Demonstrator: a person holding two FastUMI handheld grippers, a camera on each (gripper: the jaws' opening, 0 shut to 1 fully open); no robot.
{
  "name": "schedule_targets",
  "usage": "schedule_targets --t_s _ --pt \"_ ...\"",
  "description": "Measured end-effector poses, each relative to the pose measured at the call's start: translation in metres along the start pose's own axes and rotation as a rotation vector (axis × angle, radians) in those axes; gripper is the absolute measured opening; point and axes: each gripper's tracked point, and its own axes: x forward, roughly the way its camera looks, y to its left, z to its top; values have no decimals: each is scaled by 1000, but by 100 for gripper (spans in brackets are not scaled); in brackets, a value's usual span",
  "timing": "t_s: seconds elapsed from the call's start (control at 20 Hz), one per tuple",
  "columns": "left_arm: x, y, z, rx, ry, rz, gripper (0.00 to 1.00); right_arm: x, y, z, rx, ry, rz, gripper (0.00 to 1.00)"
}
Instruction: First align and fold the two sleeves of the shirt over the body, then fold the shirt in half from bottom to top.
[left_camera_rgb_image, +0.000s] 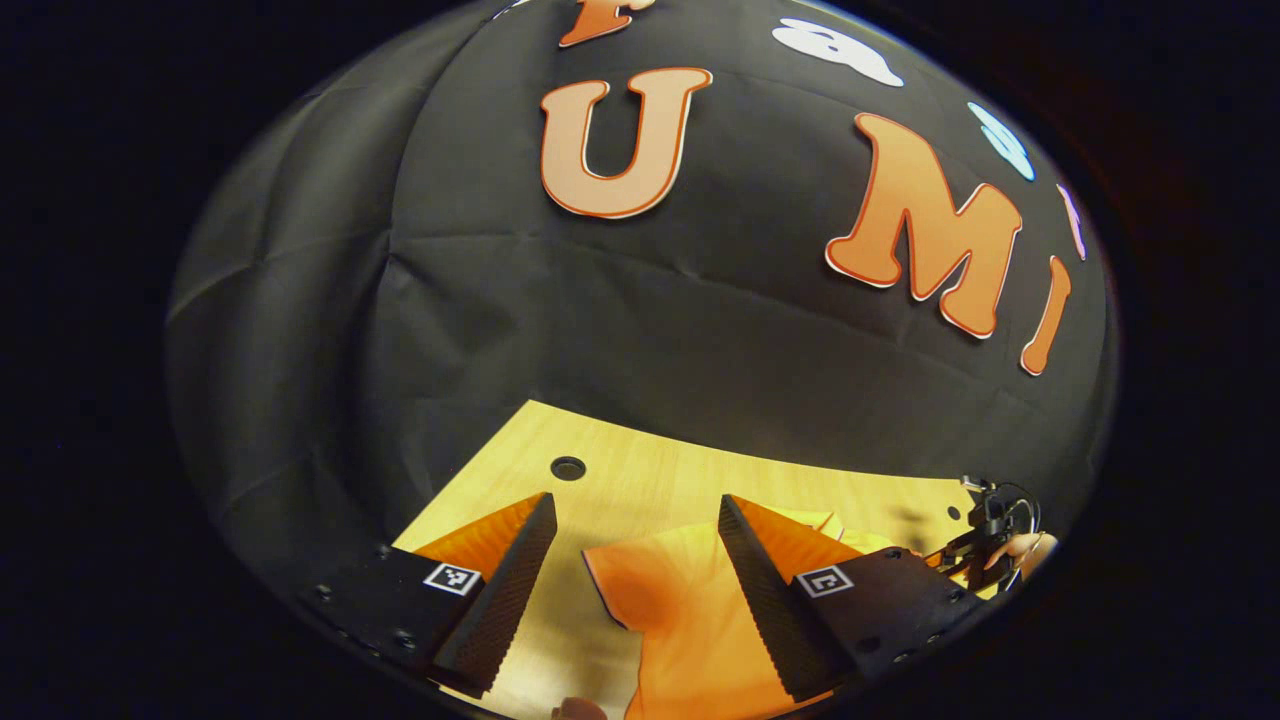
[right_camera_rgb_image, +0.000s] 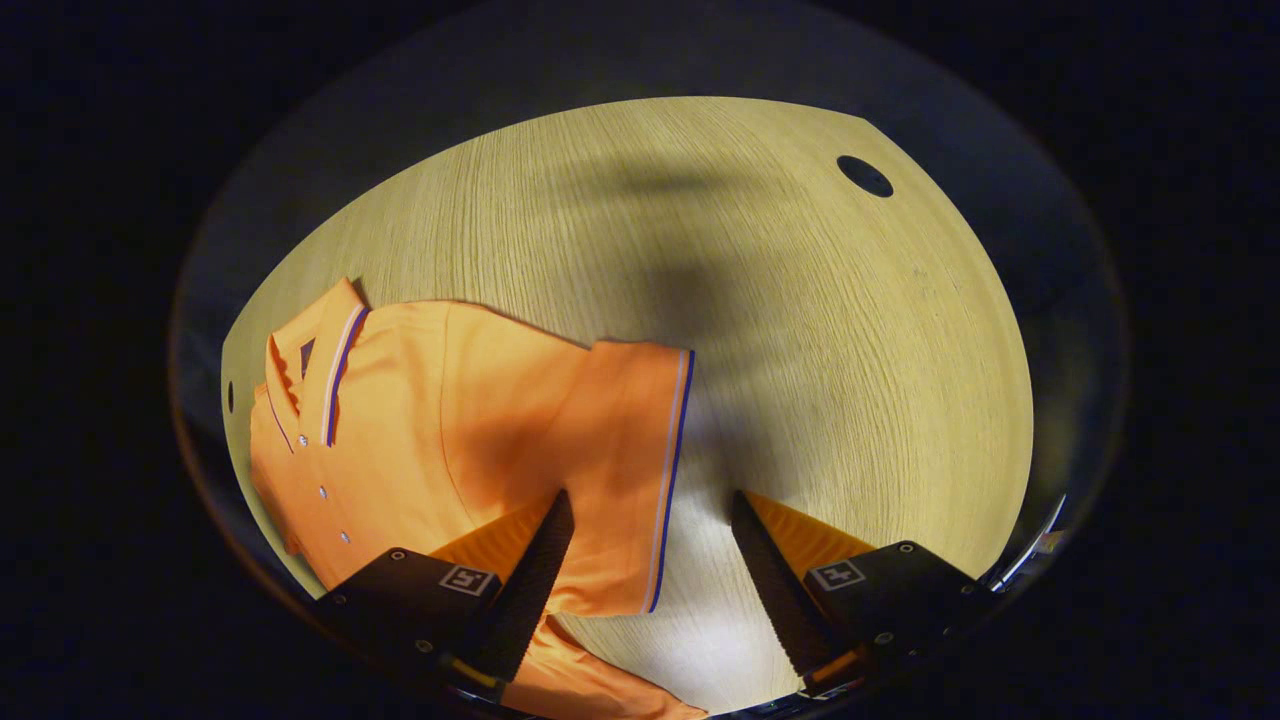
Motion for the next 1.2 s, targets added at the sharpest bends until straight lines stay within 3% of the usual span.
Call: schedule_targets --t_s 0.15,0.2,0.25,0.4,0.45,0.5,0.65,0.8,0.9,1.2 --pt "2 -2 0 -3 -2 -4 98 1 4 0 16 -13 0 88" --pt "1 0 2 3 -6 -1 98 2 6 0 22 -23 0 67" --pt "0 2 2 8 -9 1 99 0 5 -1 15 -27 2 53" --pt "-3 8 0 12 -4 9 98 -2 7 3 14 -43 17 24" --pt "-5 10 -2 11 -5 9 98 -1 7 3 31 -47 18 21" --pt "-8 10 0 13 -9 8 98 -1 8 3 32 -58 19 8" --pt "-18 20 4 36 -24 17 98 -2 9 4 22 -117 19 7" --pt "-29 30 13 51 -52 39 98 -11 11 10 2 -181 -5 0" --pt "-33 33 14 43 -58 35 98 -18 20 5 -22 -174 20 0" --pt "-46 40 17 44 -68 16 98 -54 30 20 56 -257 57 1"
